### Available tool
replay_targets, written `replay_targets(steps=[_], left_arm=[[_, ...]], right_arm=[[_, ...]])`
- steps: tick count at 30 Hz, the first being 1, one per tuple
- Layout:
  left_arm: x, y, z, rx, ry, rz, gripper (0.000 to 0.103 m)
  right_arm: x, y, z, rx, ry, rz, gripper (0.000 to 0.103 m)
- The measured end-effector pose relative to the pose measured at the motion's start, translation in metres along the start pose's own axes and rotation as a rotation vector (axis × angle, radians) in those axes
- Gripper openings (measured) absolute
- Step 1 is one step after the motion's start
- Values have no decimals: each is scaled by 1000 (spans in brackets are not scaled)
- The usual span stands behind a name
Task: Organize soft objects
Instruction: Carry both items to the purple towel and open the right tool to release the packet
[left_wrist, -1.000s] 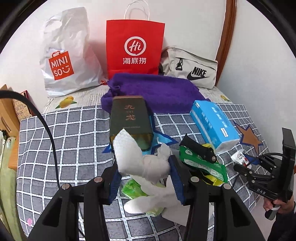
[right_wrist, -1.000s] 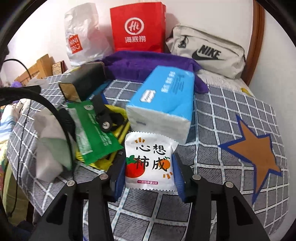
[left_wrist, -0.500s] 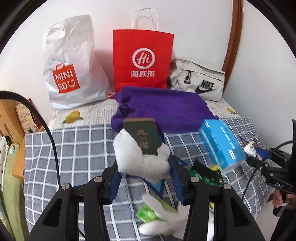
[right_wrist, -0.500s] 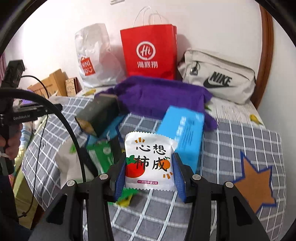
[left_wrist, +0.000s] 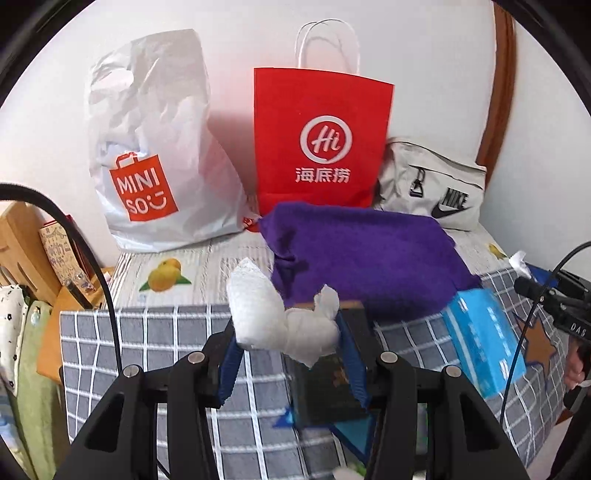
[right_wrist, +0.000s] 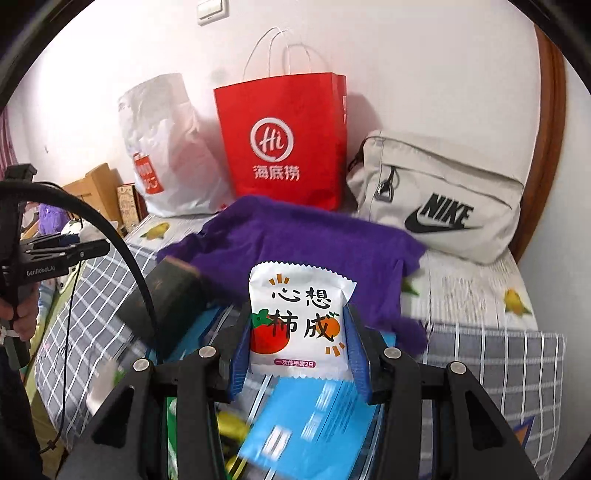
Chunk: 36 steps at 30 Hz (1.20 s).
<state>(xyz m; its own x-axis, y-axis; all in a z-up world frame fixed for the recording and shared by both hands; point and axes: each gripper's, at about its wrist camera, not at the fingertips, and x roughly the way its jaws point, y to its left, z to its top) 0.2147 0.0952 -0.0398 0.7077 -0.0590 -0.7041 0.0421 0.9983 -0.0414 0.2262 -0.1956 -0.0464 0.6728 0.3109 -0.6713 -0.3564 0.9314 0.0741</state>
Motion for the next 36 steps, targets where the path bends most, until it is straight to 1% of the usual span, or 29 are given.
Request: replay_targets(steps=[5,9,17,21,27,32,36], left_arm=[[22,8,21,-7,6,13,47],[34,15,40,-13,-7,20,47],[72,24,67,-14,14,43,47],[89,26,67,-20,18,49,47],[114,27,60,-27,71,36,47],[117,26,58,-28,78,25,47],[114,25,58,-22,74,26,47]], right_arm=[[29,-19,25,33,9,17,46],[50,-31,43,57,16,-5,46],[100,-57,71,91,66,-20,46],[130,-71,78,96,110,-27,46],[171,-82,80,96,189,-54,46],[195,-90,75,113,231,-55,46],[205,-96,70,134,269,-42,46]])
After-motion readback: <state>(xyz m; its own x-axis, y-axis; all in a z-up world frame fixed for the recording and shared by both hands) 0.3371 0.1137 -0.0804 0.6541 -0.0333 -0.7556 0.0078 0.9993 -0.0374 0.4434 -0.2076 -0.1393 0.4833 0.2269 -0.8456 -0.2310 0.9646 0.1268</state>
